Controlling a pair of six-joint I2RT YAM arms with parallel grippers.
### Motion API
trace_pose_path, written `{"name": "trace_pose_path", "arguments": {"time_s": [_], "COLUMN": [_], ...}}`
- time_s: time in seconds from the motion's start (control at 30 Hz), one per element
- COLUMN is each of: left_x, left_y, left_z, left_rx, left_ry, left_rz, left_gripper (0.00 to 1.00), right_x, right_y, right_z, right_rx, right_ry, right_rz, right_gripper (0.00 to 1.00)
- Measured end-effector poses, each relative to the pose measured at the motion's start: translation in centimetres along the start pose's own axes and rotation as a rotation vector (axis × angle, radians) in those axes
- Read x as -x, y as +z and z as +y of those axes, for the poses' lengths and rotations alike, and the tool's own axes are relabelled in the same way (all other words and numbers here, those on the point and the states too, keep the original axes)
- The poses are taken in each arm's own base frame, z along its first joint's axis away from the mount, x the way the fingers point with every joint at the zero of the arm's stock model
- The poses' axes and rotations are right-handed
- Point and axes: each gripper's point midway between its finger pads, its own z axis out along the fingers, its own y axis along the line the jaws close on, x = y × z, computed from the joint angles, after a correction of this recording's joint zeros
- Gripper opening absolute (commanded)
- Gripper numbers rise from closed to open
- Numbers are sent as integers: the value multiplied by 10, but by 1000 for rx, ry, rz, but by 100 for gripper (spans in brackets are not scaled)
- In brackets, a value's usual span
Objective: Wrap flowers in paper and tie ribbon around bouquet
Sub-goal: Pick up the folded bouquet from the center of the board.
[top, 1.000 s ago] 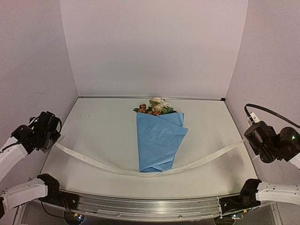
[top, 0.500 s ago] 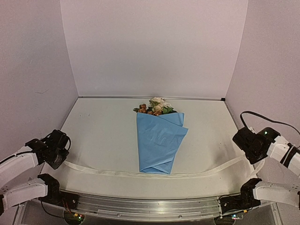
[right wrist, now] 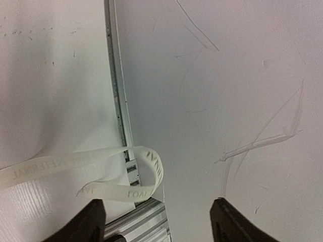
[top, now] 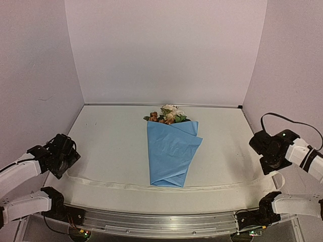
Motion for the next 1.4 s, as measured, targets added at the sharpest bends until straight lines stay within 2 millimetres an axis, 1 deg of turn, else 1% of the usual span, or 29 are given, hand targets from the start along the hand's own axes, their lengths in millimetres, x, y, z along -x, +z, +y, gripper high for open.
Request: {"name": "trace_pose_path", "arguments": {"time_s": [0.13, 0.2, 0.27, 0.33, 0.4, 0.5, 0.6, 0.7, 0.77, 0.8, 0.87, 0.93, 1.07, 1.13, 1.2, 1.33, 1.4], "left_x": [24, 38, 47, 50, 44, 23, -8, -52, -84, -97, -120, -136, -160, -169, -179, -195, -201], "left_y": [-21, -34, -45, -52, -54, -52, -52, -65, -74, -76, -76, -72, -61, -55, -49, -39, -35], "left_z": [-31, -50, -67, -81, -99, -123, -145, -166, -176, -180, -184, -189, -200, -203, -207, -223, -233], "left_rx": [-84, -138, -191, -238, -299, -389, -486, -602, -675, -700, -728, -742, -770, -773, -774, -783, -796], "left_ry": [33, 53, 81, 118, 166, 234, 298, 382, 434, 452, 475, 486, 488, 489, 496, 510, 520], "left_rz": [-35, -57, -67, -59, -18, 84, 197, 311, 399, 433, 499, 551, 628, 659, 690, 741, 759], "left_gripper": [100, 100, 100, 99, 97, 94, 90, 86, 86, 86, 86, 85, 82, 81, 81, 79, 79], "right_x": [10, 17, 19, 15, 9, -2, -14, -21, -20, -18, -10, 2, 24, 36, 53, 84, 95], "right_y": [-15, -23, -28, -31, -36, -42, -44, -50, -54, -57, -64, -72, -86, -93, -103, -122, -128], "right_z": [-3, -2, 2, 10, 23, 42, 69, 99, 118, 127, 147, 170, 217, 237, 255, 282, 292], "right_rx": [63, 111, 160, 226, 311, 417, 498, 569, 613, 634, 685, 742, 847, 892, 944, 1031, 1062], "right_ry": [65, 110, 140, 166, 191, 216, 210, 172, 168, 171, 183, 199, 220, 232, 250, 286, 299], "right_rz": [-7, -16, -11, 6, 41, 99, 137, 132, 120, 113, 100, 89, 89, 97, 93, 65, 56], "right_gripper": [88, 88, 85, 81, 78, 74, 75, 75, 77, 77, 79, 81, 84, 86, 87, 88, 88]}}
